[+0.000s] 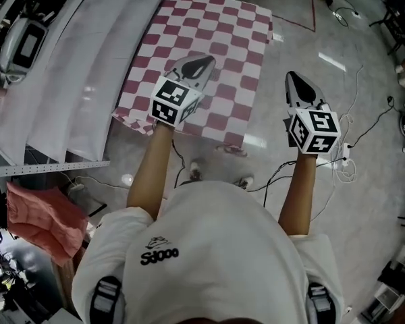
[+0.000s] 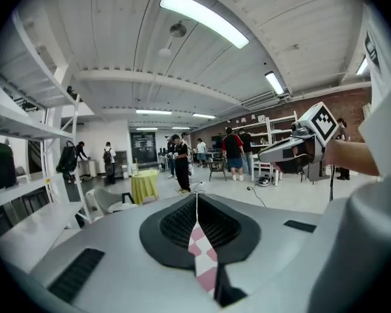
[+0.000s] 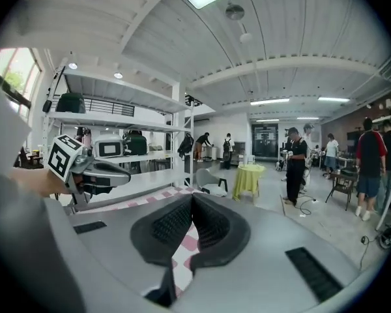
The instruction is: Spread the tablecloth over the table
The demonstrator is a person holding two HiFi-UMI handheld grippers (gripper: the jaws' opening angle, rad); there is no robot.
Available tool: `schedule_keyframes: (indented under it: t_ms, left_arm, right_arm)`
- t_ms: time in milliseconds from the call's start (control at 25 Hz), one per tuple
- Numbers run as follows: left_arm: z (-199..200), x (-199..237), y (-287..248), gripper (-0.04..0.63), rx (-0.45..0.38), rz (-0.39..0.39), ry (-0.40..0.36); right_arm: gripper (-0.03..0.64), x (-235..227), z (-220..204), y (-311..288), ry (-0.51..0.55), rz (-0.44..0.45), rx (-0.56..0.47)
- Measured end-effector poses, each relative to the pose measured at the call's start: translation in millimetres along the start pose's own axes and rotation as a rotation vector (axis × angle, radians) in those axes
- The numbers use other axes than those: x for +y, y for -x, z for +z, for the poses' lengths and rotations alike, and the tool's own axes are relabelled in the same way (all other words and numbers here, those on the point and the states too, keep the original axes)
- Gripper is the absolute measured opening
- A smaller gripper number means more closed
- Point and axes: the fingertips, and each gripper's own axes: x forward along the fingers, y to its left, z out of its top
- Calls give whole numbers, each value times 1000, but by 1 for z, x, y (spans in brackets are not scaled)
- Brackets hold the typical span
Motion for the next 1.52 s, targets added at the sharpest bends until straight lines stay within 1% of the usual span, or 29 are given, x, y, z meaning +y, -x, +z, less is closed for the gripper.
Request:
schedule_keyframes:
  t_ms: [80,240,400,560,760,920,1040,1520]
  left_arm:
    - [8,10,13,34,-10,21,-11]
    - [19,26,37,34,-4,55,-22]
    - [36,37,56,34,-51,86,-20]
    - [55,37,64,34,-93,88,-38]
    - [74,24,68,34,-129,69,-77]
    - [84,17,68,34,-145,62,-98]
    - [86,15,68,34,-142,58,-104]
    - [73,15,63,34,-120,59,-89]
  right_arm:
    - [23,13,15,-5,28,26,-19]
    - [23,35,44,-10,75,72,-62]
    - [23,48,66,-8,126,94,-89]
    - [23,53,78,-7,160,89,-100]
    - [23,59,91,0,198,91,-120]
    - [23,60,94,2,220,94,-120]
    - [23,62,92,1,228,95,-105]
    - [23,63,82,-5,236,101,-69]
